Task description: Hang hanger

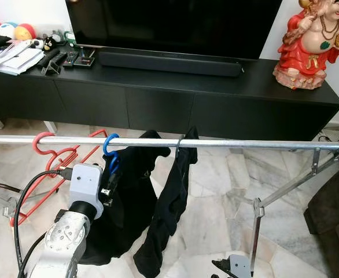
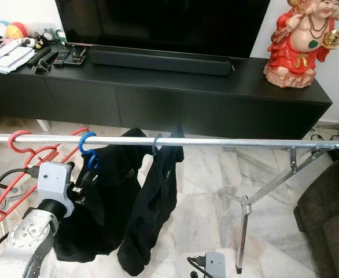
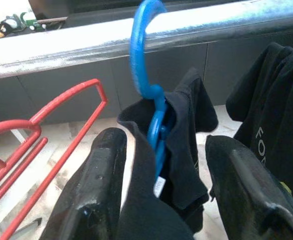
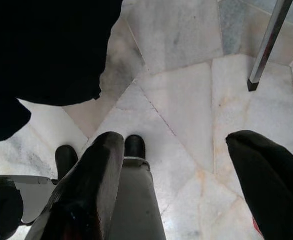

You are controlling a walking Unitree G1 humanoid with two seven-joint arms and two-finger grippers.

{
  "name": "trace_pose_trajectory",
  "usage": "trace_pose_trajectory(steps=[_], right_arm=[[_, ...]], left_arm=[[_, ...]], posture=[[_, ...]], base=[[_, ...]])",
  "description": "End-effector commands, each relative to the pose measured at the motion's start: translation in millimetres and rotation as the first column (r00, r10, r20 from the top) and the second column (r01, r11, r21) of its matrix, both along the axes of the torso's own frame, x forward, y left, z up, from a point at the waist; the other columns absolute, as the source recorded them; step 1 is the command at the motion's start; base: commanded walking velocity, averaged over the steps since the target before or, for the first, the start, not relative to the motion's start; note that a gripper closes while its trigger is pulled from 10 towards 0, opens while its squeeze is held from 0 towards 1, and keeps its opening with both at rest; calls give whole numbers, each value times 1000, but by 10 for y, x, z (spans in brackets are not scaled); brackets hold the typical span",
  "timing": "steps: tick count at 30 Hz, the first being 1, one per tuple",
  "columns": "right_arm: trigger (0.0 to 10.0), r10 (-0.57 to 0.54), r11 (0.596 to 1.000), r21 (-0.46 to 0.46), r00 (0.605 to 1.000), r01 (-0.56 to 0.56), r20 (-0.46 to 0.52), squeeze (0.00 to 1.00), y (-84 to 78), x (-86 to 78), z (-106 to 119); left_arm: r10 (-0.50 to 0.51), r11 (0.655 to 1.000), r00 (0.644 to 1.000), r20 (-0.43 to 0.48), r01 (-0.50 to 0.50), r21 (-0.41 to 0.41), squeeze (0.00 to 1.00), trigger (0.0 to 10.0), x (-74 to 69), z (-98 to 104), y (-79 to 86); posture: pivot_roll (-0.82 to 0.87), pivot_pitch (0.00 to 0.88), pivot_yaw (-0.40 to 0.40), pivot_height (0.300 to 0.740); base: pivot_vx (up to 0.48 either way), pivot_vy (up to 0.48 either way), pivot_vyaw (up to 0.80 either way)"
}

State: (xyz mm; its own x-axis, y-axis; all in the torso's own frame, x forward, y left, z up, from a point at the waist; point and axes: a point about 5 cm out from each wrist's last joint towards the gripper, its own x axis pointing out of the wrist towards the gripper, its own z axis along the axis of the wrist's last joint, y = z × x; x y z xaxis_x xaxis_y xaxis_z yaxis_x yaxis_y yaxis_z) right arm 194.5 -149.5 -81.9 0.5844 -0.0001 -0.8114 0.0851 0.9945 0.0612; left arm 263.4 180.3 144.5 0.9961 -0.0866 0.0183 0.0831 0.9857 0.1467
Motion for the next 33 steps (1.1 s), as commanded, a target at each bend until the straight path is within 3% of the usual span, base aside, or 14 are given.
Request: trace_pose_trajectory(steps=[1, 10, 16, 18, 25, 26, 27, 28, 30, 33], right_arm=[[10000, -11, 1000, -1, 1000, 11, -27, 0, -35, -76, -39], [10000, -11, 1000, -1, 1000, 10, -30, 0, -37, -88, -44], [10000, -15, 1000, -1, 999, 15, -29, 0, -41, -82, -41], [10000, -16, 1000, -1, 999, 16, -28, 0, -43, -77, -39], [10000, -23, 1000, 3, 999, 23, -23, 0, -38, -63, -32], [10000, -24, 1000, 3, 999, 24, -23, 0, -37, -62, -32], [10000, -25, 1000, 3, 999, 25, -22, 0, -37, -61, -31], [10000, -25, 1000, 3, 999, 25, -22, 0, -37, -60, -30], [10000, -26, 1000, 3, 999, 26, -22, 0, -37, -57, -29], [10000, -24, 1000, 5, 999, 24, -23, 0, -35, -56, -29]], left_arm=[[-16, 999, 1000, -3, 16, -34, 0, 10000, -28, 15, -62], [-35, 999, 999, 0, 35, -18, 0, 10000, -36, 54, -77], [-126, 992, 992, -17, 126, -25, 0, 10000, -63, 51, -126], [-208, 978, 976, -63, 209, 2, 0, 10000, -80, 16, -144], [-272, 955, 942, -198, 289, 61, 0, 10000, -63, -89, -10], [-264, 957, 944, -196, 282, 73, 212, 10000, -39, -75, 19], [-259, 958, 946, -193, 277, 73, 875, 10000, -12, -53, 48], [-289, 950, 936, -200, 306, 57, 1000, 10000, -6, -38, 38], [-357, 924, 904, -237, 379, 53, 1000, 10000, -6, -33, 14], [-344, 916, 901, -263, 383, 116, 1000, 10000, 26, -59, 46]], posture=[[49, 135, -76, 740], [49, 134, -75, 740], [48, 149, -78, 740], [50, 155, -79, 740], [44, 168, -77, 740], [44, 169, -76, 740], [44, 169, -76, 740], [45, 172, -77, 740], [47, 175, -79, 740], [46, 175, -80, 740]], base=[[0, -465, 0], [0, -465, 0], [0, -117, 0], [0, 0, 0], [0, 0, 0], [0, 0, 0], [0, 0, 0], [0, 0, 0], [0, 0, 0], [0, 0, 0]])
